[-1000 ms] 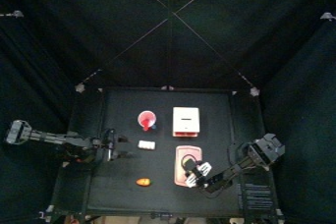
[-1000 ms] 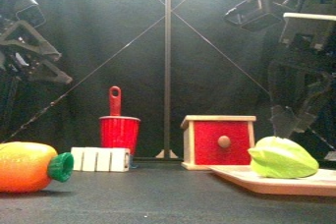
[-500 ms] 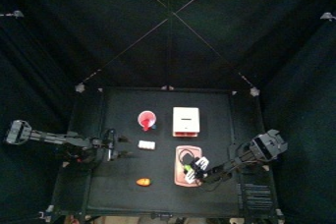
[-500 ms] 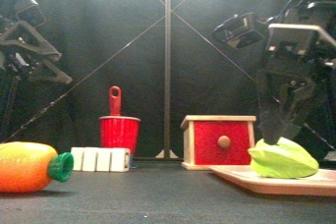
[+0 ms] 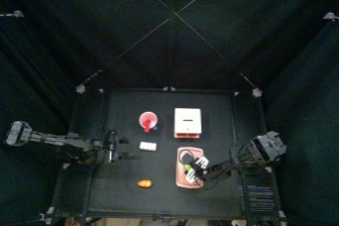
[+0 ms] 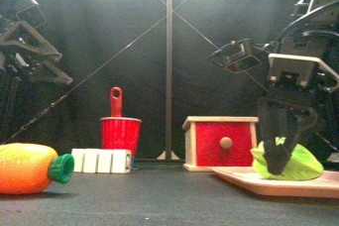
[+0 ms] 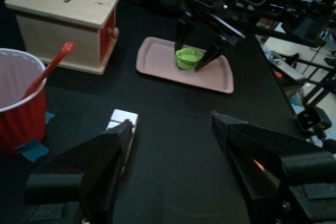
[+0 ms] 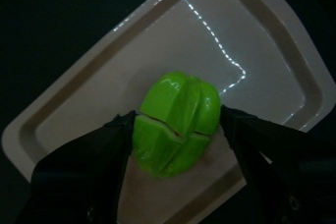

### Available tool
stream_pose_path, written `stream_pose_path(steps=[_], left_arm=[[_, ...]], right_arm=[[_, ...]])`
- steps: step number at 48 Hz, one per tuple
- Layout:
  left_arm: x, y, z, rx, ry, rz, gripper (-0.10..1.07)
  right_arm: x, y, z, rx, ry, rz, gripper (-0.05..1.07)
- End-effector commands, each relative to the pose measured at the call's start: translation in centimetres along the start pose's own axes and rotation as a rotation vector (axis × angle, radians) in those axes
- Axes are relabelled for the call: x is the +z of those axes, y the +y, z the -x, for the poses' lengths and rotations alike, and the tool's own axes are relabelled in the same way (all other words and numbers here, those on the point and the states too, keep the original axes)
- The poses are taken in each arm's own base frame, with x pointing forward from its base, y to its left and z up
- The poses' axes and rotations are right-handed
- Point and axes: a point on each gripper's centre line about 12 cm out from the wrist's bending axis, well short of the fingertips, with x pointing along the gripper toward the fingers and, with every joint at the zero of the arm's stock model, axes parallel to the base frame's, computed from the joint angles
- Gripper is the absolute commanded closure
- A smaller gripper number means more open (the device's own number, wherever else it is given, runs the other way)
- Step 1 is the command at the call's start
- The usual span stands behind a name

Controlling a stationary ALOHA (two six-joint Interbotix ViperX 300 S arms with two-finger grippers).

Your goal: Grab starfruit

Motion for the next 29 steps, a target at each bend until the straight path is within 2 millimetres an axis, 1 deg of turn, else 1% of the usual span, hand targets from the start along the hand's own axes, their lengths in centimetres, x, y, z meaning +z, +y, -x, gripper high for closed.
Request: stream_pose_path(steps=[1, 8, 16, 29], left_arm=[[0.6, -0.1, -0.1, 0.001, -0.019, 0.000, 0.00], [0.6, -0.1, -0.1, -0.001, -0.018, -0.002, 0.00], [0.6, -0.1, -0.1, -0.001, -0.018, 0.000, 0.00], [0.6, -0.1, -0.1, -0.001, -0.018, 0.000, 0.00]], right_arm=[[0.5, -0.2, 0.1, 0.005, -0.002, -0.021, 0.05], [0.2, -0.6, -0.9, -0.017, 0.015, -0.022, 0.05], [-0.1, -0.6, -1.7, -0.035, 0.031, -0.020, 0.05], [-0.4, -0.6, -2.0, -0.049, 0.044, -0.027, 0.05]])
